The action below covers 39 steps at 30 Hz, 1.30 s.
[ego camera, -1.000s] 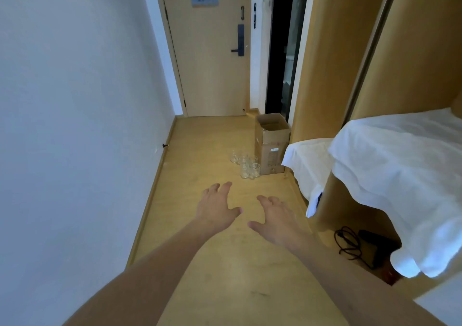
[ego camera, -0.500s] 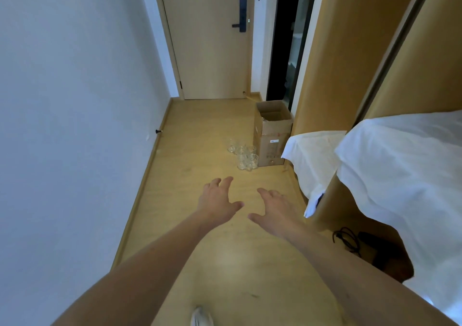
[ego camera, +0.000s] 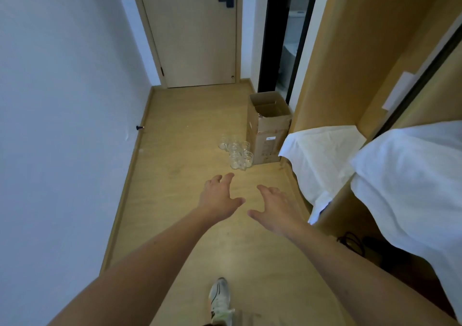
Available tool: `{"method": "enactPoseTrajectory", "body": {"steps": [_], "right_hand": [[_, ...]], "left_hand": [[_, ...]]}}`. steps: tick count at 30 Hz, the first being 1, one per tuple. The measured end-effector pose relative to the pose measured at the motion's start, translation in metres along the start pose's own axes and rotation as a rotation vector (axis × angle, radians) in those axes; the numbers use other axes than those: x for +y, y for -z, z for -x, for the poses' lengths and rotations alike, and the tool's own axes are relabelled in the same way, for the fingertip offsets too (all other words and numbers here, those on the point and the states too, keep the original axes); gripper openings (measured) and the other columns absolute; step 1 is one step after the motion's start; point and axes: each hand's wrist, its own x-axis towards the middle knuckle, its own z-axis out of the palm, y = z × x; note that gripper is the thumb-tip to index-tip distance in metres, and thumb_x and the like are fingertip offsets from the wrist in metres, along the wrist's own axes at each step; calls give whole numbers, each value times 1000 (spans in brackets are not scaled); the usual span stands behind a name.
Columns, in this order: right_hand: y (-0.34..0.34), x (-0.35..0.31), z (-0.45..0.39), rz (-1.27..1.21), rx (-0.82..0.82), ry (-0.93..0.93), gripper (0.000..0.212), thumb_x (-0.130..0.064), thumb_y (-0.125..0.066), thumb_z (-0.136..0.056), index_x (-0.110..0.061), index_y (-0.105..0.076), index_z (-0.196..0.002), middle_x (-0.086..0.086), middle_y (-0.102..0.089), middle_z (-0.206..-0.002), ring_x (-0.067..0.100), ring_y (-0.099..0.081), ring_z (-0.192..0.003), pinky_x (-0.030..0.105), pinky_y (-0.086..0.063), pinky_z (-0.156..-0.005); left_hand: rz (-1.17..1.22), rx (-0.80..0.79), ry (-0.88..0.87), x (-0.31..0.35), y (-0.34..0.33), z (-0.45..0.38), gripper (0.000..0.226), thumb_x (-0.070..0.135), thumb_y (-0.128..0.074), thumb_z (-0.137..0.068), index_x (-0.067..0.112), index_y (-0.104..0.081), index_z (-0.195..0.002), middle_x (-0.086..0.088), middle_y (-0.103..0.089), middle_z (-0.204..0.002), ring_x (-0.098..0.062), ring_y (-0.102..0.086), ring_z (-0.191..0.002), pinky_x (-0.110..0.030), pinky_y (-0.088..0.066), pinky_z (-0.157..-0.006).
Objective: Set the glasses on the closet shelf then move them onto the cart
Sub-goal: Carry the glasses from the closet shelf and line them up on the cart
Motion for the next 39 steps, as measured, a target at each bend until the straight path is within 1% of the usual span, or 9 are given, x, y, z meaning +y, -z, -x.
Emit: {"method": "enactPoseTrajectory", "body": {"steps": [10,13,17,24,28,32,36,39], "right_hand": [[36,-31,-134,-44,-8,-85,81,-59,-61,-89,-27,-27,-155,5,-37,-155,30,-36,-141,47,-36,-112],[47,-36,-166,-59,10,-87,80,-58,-61,-89,-26,-29,-155,6,-39,-153,30,-37,-141,46,-35,-113],[56,-36,-200,-80,-11,-108,79,-58,-61,-89,-28,-28,-155,6,-39,-153,29,-36,-141,46,-35,-113],[78,-15,-284,-128,-51,-126,79,-56,-63,-90,-26,-29,-155,6,-37,-155,30,-34,-143,48,-36,-112],[101,0,-347,-93,-46,-90,76,-58,-61,-89,-25,-34,-152,6,-44,-150,31,-40,-139,45,-37,-110],[126,14,-403,-101,-60,-87,76,-57,-62,-88,-26,-34,-151,6,-45,-150,31,-39,-139,43,-35,-110],[153,30,-455,-112,-79,-50,73,-57,-62,-89,-28,-36,-150,7,-49,-145,30,-45,-134,40,-40,-101],[164,39,-489,-164,-91,-20,75,-65,-62,-84,-33,-38,-148,2,-50,-147,28,-48,-132,42,-45,-102]], "left_hand": [[2,-56,-37,-21,49,-144,85,50,-70,-87,23,-31,-156,-14,-36,-156,-38,-36,-141,-43,-35,-114],[6,-51,-46,-22,62,-180,85,49,-71,-87,23,-31,-157,-15,-36,-157,-37,-35,-141,-43,-35,-115],[12,-50,-54,-18,71,-219,83,49,-72,-86,22,-33,-155,-14,-39,-155,-37,-38,-139,-42,-36,-113],[22,-66,-31,-2,73,-301,83,47,-72,-86,22,-33,-156,-13,-39,-155,-37,-38,-140,-41,-36,-113],[33,-53,1,15,77,-360,83,49,-71,-87,23,-32,-156,-12,-36,-158,-36,-37,-141,-42,-36,-114],[-8,-69,25,38,82,-415,83,49,-71,-87,23,-32,-156,-11,-40,-155,-35,-41,-138,-41,-38,-112],[0,-56,21,64,89,-471,82,47,-71,-87,23,-33,-155,-10,-41,-154,-33,-43,-137,-39,-39,-111],[20,-55,15,76,90,-505,78,44,-73,-88,23,-35,-153,-10,-42,-152,-31,-42,-137,-39,-39,-110]]}}
